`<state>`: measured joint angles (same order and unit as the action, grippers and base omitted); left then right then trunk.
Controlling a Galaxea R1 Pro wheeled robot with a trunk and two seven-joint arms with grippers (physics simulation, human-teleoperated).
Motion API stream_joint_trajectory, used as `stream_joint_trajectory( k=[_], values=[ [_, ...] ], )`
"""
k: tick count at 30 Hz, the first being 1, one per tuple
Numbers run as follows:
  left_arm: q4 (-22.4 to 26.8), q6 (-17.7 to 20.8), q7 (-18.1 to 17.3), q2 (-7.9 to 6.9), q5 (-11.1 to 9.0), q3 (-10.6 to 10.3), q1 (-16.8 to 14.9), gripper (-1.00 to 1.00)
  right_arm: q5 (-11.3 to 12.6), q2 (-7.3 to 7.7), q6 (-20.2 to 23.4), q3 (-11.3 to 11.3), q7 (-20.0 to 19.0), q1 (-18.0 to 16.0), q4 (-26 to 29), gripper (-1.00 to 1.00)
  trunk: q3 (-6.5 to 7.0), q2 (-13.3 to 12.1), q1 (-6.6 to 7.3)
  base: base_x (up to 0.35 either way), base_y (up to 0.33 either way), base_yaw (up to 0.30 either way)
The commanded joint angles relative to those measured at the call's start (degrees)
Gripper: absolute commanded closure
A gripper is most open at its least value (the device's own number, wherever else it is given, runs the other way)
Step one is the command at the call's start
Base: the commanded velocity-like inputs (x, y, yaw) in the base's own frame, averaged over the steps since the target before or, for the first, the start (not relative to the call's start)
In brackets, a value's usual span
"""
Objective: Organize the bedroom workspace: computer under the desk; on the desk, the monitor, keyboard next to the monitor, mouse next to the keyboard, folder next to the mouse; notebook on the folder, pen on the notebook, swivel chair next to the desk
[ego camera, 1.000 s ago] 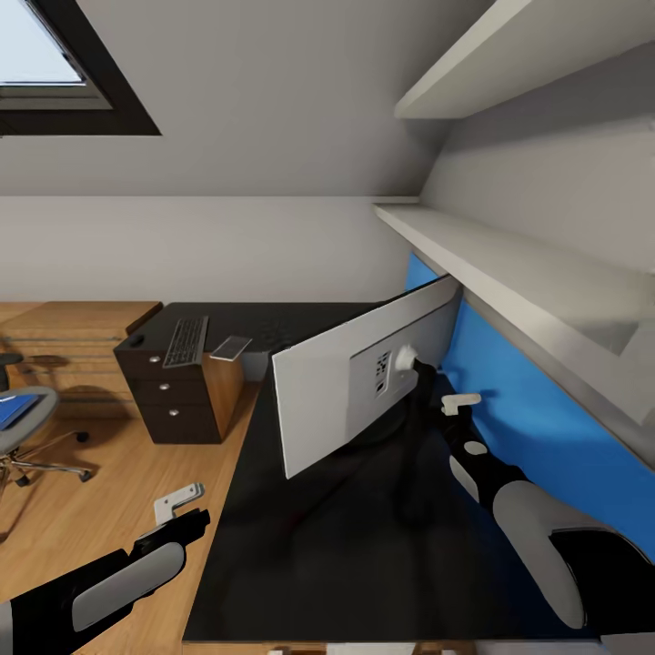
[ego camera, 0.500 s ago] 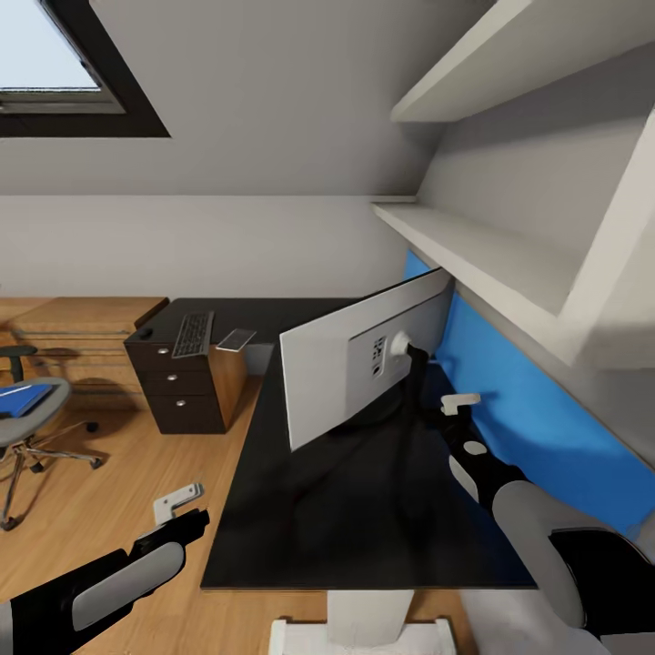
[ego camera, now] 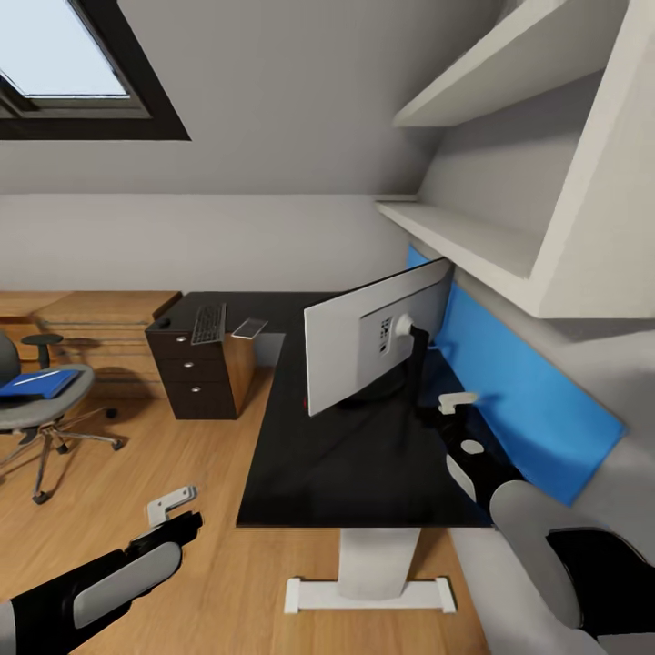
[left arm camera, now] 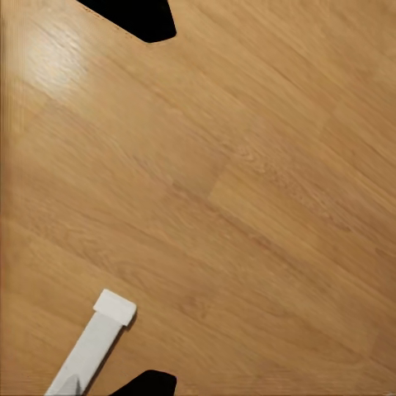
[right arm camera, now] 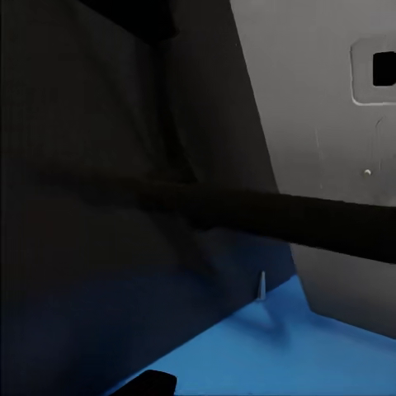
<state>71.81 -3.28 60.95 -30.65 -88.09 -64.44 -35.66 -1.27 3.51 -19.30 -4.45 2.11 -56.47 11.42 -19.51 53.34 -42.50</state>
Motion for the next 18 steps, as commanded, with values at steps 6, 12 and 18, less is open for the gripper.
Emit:
stream_joint_trajectory(
  k=[6,12,18],
  values=[
    [-4.02,-0.26,-2.13,0.08,-0.3,-0.18,-0.11,-1.0,-0.16,-3.52,4.87,-0.39,5.46,-0.02,2.85,-1.0,-0.08,0.06,0.03,-0.298,0.194,0.0],
    [-9.44,-0.17,-4.19,2.65,-0.18,0.07,-0.11,-1.0,-0.35,-6.7,14.36,-0.44,11.12,1.83,14.71,-1.0,-0.08,0.06,0.03,-0.145,0.199,0.0],
    [-12.74,-0.15,-5.27,4.72,-0.01,0.16,-0.11,-1.0,-0.31,-7.38,31.29,-0.48,12.57,11.84,38.48,-1.0,-0.08,0.06,0.03,-0.026,0.046,0.0]
  ],
)
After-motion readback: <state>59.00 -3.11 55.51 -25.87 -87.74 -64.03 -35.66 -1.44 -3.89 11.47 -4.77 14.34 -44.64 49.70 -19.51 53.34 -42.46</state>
